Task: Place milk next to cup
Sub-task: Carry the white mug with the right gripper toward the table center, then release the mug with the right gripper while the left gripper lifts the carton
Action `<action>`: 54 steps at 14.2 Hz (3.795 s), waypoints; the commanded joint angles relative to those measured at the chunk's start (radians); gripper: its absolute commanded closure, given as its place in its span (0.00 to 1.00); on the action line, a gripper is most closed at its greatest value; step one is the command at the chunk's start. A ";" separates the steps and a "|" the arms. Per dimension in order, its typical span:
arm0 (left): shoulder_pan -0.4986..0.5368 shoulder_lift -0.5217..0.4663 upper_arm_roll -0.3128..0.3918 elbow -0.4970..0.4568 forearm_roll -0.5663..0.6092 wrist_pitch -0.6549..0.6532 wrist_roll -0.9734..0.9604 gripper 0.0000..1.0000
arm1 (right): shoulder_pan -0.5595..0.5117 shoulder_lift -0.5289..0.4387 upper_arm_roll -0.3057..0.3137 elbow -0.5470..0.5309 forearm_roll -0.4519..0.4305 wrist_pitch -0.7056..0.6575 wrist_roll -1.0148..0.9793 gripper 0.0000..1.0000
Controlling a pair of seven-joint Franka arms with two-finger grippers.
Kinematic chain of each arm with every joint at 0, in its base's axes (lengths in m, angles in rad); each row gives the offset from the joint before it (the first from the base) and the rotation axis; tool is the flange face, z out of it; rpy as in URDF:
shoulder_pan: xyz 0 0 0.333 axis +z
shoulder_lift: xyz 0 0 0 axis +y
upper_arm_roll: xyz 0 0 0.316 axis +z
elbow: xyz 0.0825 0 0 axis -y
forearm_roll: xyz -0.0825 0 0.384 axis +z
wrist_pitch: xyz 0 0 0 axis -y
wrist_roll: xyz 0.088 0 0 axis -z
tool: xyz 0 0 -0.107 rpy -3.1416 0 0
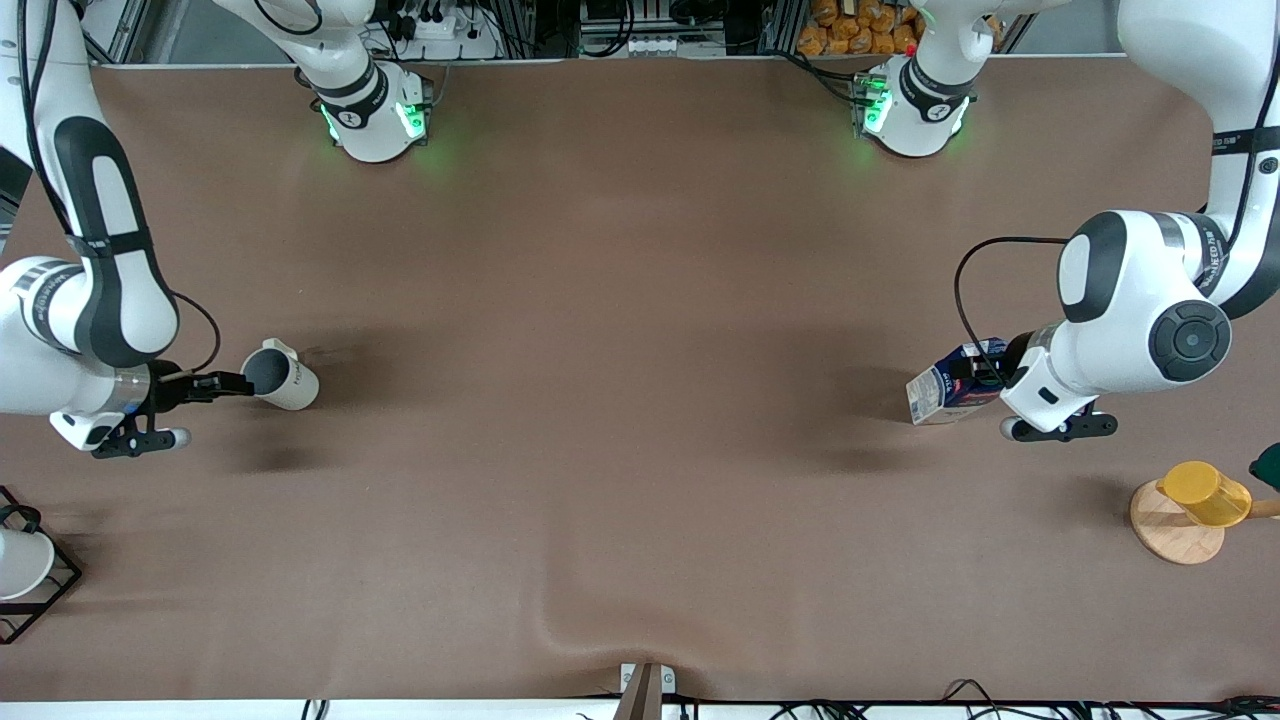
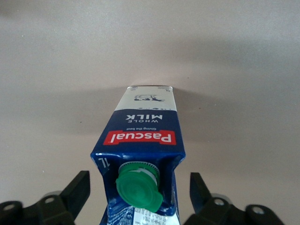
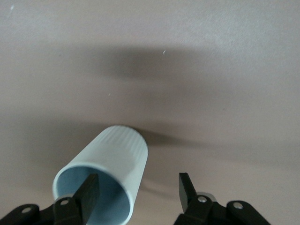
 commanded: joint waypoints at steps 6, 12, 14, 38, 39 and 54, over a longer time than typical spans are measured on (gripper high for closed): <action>0.003 -0.003 0.001 -0.008 -0.006 0.012 -0.009 0.21 | 0.023 -0.058 0.005 -0.199 0.021 0.166 -0.026 0.45; 0.003 -0.002 0.001 -0.008 -0.006 0.011 -0.009 0.29 | 0.046 -0.083 0.014 -0.057 0.073 -0.041 0.024 1.00; 0.003 -0.002 0.002 -0.006 -0.006 0.011 -0.009 0.34 | 0.098 -0.087 0.012 0.044 0.113 -0.181 0.157 1.00; -0.003 -0.089 -0.110 0.199 -0.018 -0.307 -0.012 0.64 | 0.978 0.267 0.011 0.339 0.078 0.272 1.726 1.00; -0.005 -0.088 -0.119 0.199 -0.018 -0.310 -0.012 0.64 | 0.978 0.275 0.011 0.344 0.078 0.272 1.726 1.00; -0.052 -0.047 -0.370 0.167 -0.021 -0.316 -0.306 0.64 | 0.763 -0.001 0.012 0.481 0.141 -0.376 1.394 0.00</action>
